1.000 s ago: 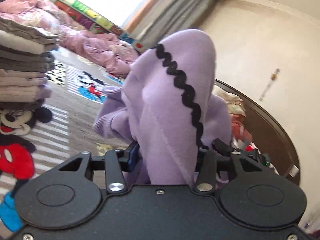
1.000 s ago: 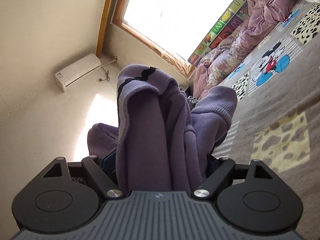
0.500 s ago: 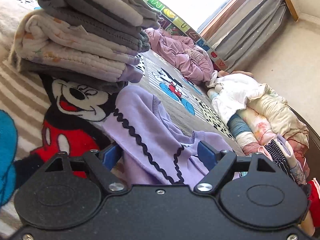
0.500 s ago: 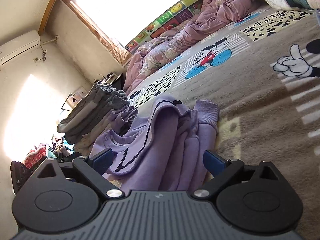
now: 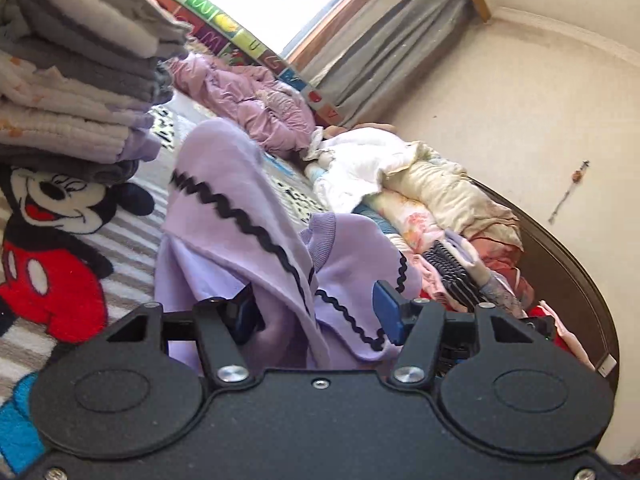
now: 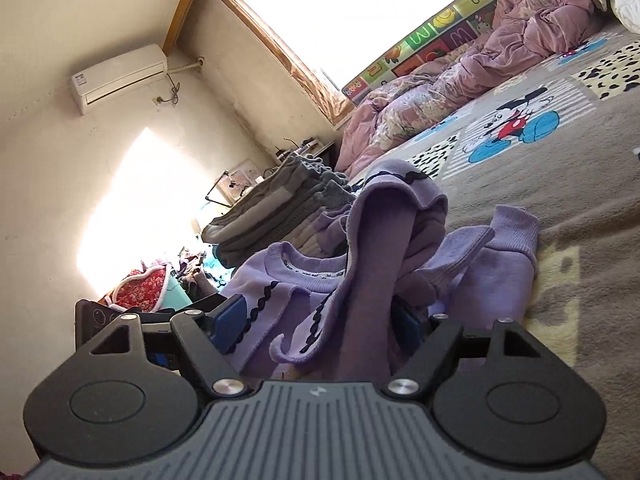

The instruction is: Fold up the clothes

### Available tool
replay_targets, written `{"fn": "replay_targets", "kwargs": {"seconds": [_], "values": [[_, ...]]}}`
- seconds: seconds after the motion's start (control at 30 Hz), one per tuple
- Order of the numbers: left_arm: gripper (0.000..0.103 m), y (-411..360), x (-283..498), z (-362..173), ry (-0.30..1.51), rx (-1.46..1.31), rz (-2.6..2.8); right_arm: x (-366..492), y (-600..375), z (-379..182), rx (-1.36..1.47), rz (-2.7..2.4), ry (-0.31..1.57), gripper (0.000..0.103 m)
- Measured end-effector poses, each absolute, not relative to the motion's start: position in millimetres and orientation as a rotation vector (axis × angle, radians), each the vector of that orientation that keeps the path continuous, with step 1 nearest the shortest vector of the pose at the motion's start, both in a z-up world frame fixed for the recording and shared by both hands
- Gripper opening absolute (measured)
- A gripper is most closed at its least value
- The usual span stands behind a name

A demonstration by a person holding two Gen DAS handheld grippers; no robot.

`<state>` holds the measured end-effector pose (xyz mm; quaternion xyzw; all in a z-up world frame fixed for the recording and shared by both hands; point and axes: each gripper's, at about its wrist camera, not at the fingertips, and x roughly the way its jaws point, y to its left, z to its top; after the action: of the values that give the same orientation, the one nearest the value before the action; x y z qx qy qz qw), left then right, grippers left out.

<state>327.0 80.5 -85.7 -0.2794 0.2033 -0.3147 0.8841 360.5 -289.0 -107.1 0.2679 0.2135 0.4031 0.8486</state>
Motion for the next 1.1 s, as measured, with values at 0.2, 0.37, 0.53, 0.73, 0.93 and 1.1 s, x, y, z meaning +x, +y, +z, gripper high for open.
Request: {"fn": "replay_targets", "kwargs": {"seconds": [0.2, 0.37, 0.53, 0.73, 0.93, 1.1], "values": [[0.057, 78, 286, -68, 0.421, -0.529, -0.686, 309, -294, -93, 0.525, 0.844, 0.422, 0.077], [0.057, 77, 247, -70, 0.431, -0.524, -0.694, 269, -297, -90, 0.511, 0.809, 0.405, 0.077], [0.057, 84, 212, -73, 0.472, -0.465, -0.664, 227, -299, -87, 0.462, 0.787, 0.419, 0.078], [0.057, 100, 167, -80, 0.529, -0.422, -0.605, 173, -300, -93, 0.380, 0.743, 0.505, 0.085], [0.065, 120, 131, -85, 0.554, -0.496, -0.575, 134, -311, -107, 0.475, 0.699, 0.610, 0.090], [0.069, 133, 123, -92, 0.622, -0.625, -0.501, 117, -328, -120, 0.751, 0.683, 0.646, 0.092]]}}
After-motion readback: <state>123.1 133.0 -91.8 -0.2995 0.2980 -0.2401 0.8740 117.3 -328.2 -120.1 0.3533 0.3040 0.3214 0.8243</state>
